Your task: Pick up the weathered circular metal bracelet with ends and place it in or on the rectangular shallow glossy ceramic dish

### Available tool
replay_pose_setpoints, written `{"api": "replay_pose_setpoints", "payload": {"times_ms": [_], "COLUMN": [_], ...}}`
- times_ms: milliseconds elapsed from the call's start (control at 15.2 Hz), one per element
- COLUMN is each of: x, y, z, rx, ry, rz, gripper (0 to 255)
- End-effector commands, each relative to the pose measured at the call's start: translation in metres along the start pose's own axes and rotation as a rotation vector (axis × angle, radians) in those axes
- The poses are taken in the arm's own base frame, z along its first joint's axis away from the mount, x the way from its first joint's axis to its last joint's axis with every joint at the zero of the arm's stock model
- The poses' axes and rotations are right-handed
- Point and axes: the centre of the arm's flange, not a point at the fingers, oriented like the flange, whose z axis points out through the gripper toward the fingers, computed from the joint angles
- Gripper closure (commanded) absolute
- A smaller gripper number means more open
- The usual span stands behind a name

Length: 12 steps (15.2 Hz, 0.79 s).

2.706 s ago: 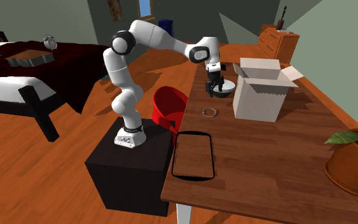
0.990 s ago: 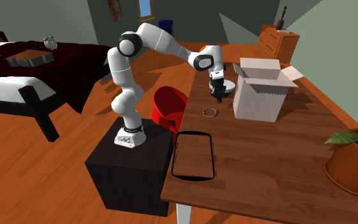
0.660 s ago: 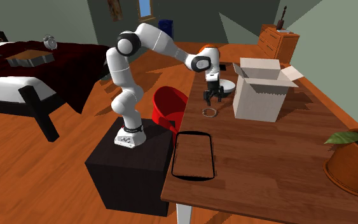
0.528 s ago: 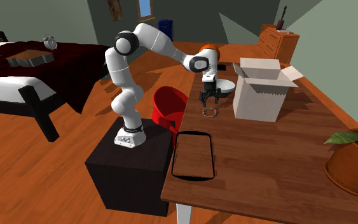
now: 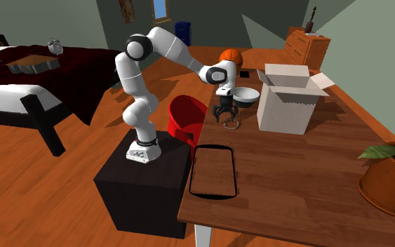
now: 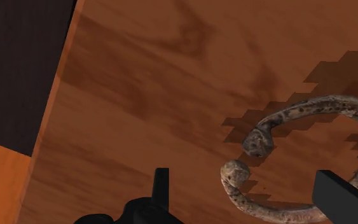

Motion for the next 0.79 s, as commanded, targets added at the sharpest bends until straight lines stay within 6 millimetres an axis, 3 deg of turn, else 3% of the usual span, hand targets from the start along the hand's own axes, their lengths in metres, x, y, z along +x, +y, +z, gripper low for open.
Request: {"api": "replay_pose_setpoints", "payload": {"times_ms": [0, 66, 594, 660, 726], "x": [0.0003, 0.0003, 0.0003, 0.0003, 0.0003], "y": [-0.0006, -0.0006, -0.0006, -0.0006, -0.0006], "z": [0.0100, 0.0184, 0.0183, 0.0183, 0.0183], "rx": [0.000, 0.000, 0.000, 0.000, 0.000], "ry": [0.000, 0.000, 0.000, 0.000, 0.000], "rz": [0.001, 0.001, 0.001, 0.001, 0.001], "gripper": [0, 0, 0, 255, 255]}}
